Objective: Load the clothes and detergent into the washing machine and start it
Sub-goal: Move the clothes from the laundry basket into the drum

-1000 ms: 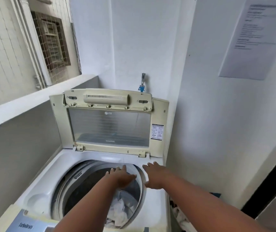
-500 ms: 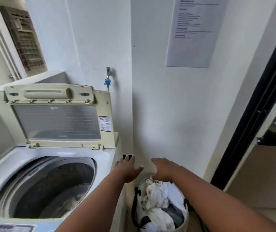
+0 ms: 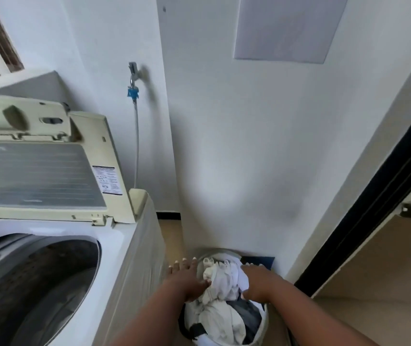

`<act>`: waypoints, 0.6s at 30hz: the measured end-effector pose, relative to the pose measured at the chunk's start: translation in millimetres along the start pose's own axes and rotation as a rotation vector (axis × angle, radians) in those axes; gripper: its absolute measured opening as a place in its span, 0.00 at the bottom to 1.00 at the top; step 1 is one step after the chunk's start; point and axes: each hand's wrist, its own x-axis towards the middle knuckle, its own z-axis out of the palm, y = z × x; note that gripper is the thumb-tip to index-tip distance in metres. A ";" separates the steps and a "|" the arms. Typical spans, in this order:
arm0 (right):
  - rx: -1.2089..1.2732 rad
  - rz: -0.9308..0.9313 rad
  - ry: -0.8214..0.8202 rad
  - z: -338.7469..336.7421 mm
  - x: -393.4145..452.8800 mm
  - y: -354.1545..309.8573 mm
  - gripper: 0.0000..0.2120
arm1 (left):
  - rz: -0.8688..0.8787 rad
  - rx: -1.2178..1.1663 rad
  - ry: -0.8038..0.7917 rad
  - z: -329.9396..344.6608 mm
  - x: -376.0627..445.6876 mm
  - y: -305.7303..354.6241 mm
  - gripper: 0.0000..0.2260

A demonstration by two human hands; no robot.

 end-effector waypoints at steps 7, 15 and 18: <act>0.093 0.007 -0.088 18.7 87.9 26.0 0.31 | -0.017 -0.065 -0.143 24.2 102.2 -8.5 0.38; 0.308 -0.014 -0.157 95.5 190.7 57.1 0.35 | 0.050 0.080 -0.238 102.8 194.5 -13.5 0.39; 0.412 0.014 -0.156 131.1 237.0 76.4 0.36 | 0.030 0.036 -0.298 140.6 228.0 -12.9 0.40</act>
